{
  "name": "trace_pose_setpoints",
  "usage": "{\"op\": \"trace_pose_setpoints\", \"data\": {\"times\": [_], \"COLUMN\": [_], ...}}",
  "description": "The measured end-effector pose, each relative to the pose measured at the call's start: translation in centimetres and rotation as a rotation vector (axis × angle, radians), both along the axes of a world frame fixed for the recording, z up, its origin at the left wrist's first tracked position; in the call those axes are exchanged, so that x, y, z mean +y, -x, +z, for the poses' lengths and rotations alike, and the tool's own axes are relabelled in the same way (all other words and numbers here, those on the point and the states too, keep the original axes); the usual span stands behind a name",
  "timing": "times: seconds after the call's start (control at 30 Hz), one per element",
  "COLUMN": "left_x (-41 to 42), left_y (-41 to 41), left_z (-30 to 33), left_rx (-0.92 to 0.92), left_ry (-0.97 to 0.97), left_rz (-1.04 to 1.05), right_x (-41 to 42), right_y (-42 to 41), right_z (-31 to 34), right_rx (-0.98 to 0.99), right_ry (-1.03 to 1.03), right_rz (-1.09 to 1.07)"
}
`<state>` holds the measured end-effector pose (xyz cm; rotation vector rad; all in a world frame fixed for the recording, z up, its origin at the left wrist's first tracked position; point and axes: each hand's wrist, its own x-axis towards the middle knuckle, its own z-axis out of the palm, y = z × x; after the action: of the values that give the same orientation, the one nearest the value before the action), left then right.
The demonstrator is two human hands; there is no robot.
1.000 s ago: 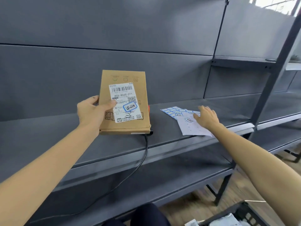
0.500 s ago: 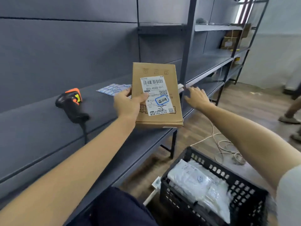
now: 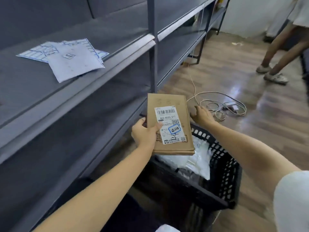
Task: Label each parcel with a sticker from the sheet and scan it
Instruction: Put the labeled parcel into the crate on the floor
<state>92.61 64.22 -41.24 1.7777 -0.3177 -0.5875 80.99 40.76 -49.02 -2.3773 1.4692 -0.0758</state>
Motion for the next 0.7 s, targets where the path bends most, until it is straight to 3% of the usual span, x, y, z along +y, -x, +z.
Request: {"op": "trace_pose_setpoints", "data": {"times": [0.13, 0.27, 0.33, 0.43, 0.53, 0.7], "left_x": [-0.3, -0.6, -0.9, -1.3, -1.6, -0.9], "left_y": [1.7, 3.0, 3.4, 3.6, 3.9, 3.6], "left_z": [-4.8, -8.7, -10.2, -11.9, -12.7, -14.1], "left_rx": [0.105, 0.279, 0.319, 0.305, 0.140, -0.209], "left_ry": [-0.046, -0.159, -0.187, -0.237, -0.283, -0.403], "left_rz": [0.050, 0.025, 0.021, -0.099, -0.300, -0.538], "right_x": [2.1, 5.8, 6.8, 7.0, 5.6, 2.4], "right_y": [1.3, 2.6, 3.1, 4.3, 6.5, 12.8], "right_z": [-3.7, -5.0, -5.1, -5.1, -5.3, -6.5], "right_rx": [-0.282, -0.603, -0.701, -0.733, -0.708, -0.857], "right_ry": [-0.350, -1.053, -1.214, -1.212, -1.087, -0.596], "right_rz": [-0.129, -0.235, -0.251, -0.252, -0.352, -0.712]}}
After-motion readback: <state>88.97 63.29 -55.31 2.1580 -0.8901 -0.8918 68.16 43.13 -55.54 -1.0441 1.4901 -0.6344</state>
